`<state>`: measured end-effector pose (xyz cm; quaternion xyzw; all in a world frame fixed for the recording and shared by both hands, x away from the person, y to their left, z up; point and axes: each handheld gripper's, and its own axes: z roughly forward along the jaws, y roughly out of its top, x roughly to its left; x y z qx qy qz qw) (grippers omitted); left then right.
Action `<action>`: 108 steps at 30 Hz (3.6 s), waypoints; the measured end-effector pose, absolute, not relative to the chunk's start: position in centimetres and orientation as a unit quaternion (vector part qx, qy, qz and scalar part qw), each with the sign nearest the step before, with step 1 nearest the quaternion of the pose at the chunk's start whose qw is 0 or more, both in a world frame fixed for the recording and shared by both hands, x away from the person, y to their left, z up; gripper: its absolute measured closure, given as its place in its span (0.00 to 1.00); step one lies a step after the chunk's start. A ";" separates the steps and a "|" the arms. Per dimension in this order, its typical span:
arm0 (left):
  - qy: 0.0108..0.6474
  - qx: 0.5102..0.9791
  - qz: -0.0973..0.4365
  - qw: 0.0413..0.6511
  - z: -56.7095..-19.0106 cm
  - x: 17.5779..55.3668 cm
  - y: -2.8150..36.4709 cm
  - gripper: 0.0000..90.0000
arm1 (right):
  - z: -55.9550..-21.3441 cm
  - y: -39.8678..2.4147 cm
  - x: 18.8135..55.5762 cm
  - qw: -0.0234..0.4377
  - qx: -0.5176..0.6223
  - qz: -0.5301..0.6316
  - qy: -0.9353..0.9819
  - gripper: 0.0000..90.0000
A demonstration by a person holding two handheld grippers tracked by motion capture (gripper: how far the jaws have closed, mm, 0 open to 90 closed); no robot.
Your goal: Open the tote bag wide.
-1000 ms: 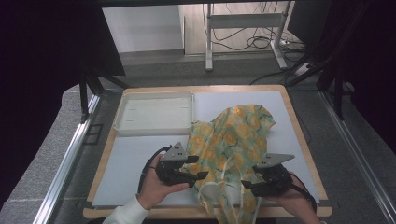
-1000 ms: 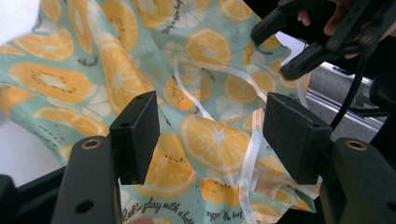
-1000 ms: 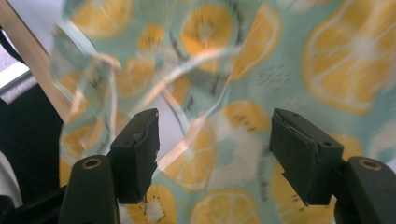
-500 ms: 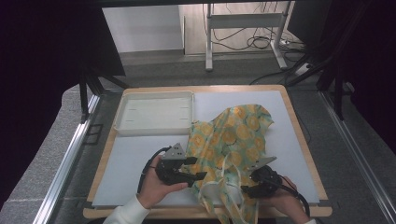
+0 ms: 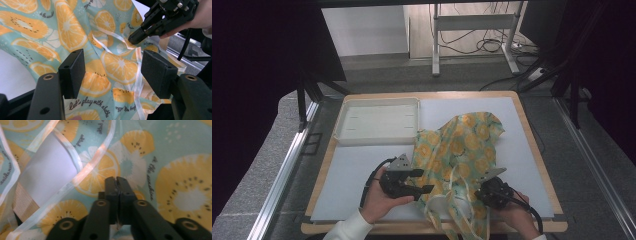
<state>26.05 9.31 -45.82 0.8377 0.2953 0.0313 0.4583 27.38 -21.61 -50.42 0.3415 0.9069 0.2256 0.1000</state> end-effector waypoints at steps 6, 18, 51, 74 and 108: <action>0.282 0.841 0.032 0.460 -45.3 25.8 8.6 0.40 | -50.4 -21.7 27.5 0.094 0.343 0.227 0.906 0.99; 0.263 0.861 0.037 0.433 -44.0 26.8 4.1 0.41 | -50.5 -21.8 27.5 0.094 0.341 0.232 0.906 0.99; 0.210 0.920 0.030 0.329 -49.1 26.7 2.8 0.94 | -50.5 -22.3 27.5 0.083 0.339 0.241 0.905 0.99; 0.190 0.935 0.053 0.296 -50.6 26.6 3.3 0.87 | -50.5 -22.4 27.4 0.084 0.339 0.241 0.905 0.99; 0.276 0.878 0.040 0.389 -47.4 28.3 8.7 1.00 | -46.9 -25.8 23.2 0.064 0.296 0.336 0.892 0.57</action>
